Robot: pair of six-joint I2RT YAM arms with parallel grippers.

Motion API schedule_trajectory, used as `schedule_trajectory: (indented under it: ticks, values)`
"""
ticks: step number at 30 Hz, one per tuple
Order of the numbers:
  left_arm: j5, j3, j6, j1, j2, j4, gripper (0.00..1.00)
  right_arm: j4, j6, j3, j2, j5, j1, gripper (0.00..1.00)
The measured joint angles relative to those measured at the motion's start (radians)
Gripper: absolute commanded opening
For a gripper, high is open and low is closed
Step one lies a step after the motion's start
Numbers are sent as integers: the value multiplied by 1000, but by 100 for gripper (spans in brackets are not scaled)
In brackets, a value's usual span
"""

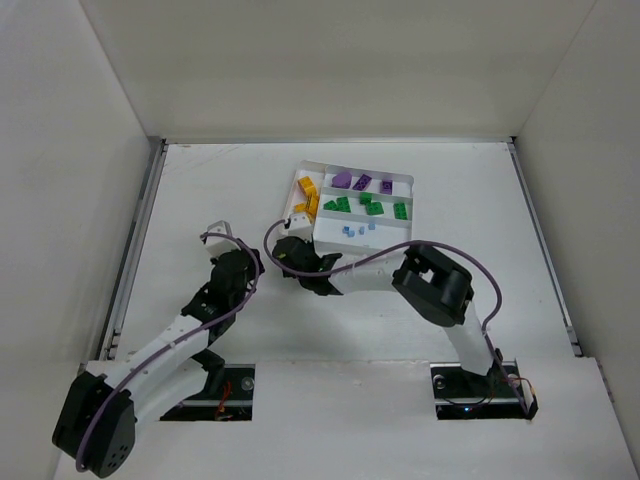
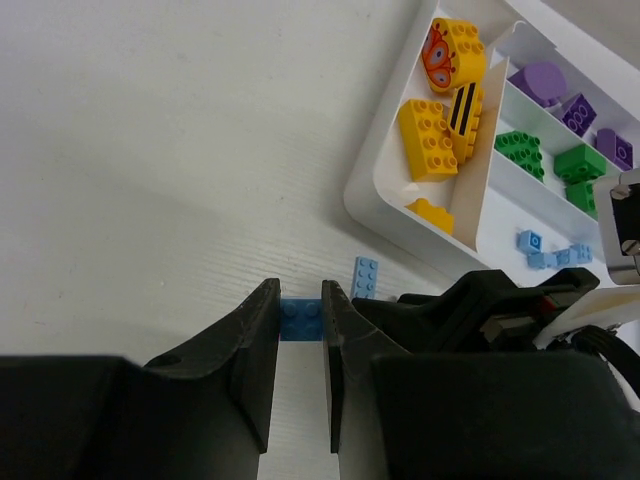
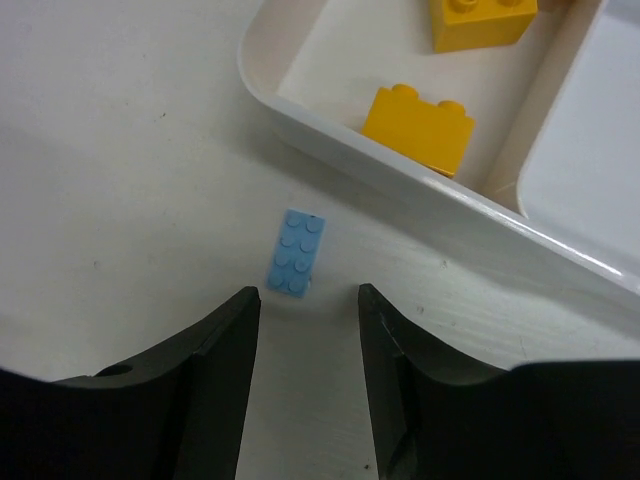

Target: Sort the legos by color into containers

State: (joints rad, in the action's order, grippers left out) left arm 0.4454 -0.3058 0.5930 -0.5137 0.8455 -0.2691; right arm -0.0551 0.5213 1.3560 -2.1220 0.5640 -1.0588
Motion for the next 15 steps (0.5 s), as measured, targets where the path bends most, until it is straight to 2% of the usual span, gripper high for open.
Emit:
schedule_trajectory:
  ticks: [3, 12, 15]
  values:
    - [-1, 5, 10, 19, -16, 6, 16, 11, 0, 38, -26, 17, -3, 45]
    - [-5, 33, 48, 87, -48, 30, 17, 9, 7, 55, -47, 55, -5, 21]
    - [-11, 37, 55, 89, -44, 35, 17, -48, 19, -11, -20, 66, -10, 20]
